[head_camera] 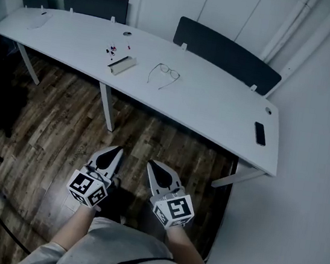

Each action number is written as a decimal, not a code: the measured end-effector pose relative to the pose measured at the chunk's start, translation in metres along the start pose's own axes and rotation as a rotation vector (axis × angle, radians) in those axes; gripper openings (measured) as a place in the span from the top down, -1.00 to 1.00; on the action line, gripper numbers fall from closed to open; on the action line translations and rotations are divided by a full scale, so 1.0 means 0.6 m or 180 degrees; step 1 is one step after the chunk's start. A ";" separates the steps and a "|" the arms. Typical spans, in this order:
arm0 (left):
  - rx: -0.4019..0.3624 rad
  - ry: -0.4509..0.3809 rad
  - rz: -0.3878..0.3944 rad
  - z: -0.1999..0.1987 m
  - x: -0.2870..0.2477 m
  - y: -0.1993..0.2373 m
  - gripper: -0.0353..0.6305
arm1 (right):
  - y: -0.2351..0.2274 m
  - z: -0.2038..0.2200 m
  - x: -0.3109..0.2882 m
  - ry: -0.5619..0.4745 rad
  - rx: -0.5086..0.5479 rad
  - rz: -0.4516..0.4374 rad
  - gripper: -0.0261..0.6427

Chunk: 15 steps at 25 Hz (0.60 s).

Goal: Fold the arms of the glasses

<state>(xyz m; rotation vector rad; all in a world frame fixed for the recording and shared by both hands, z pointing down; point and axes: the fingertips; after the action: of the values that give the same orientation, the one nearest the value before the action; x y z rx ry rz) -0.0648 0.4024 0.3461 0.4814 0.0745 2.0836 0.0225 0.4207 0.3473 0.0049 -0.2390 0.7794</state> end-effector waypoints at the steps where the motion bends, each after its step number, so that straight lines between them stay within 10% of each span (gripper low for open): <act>1: 0.0010 0.0005 0.0005 0.004 -0.009 0.010 0.85 | -0.007 0.005 -0.010 0.0007 -0.0002 0.0007 0.87; 15: 0.0149 0.0204 0.0162 0.030 -0.185 0.218 0.85 | -0.135 0.073 -0.230 0.0109 -0.0147 0.0295 0.87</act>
<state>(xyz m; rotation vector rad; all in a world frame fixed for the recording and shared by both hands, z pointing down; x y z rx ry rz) -0.1126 0.2372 0.3597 0.4488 0.1503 2.1514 -0.0246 0.2630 0.3668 -0.0634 -0.2258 0.8652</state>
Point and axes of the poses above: the fingertips, and each gripper's own axes: x backward along the fingers, y to its left, z out of its underside, and after that the axes turned 14 degrees about -y, right-handed
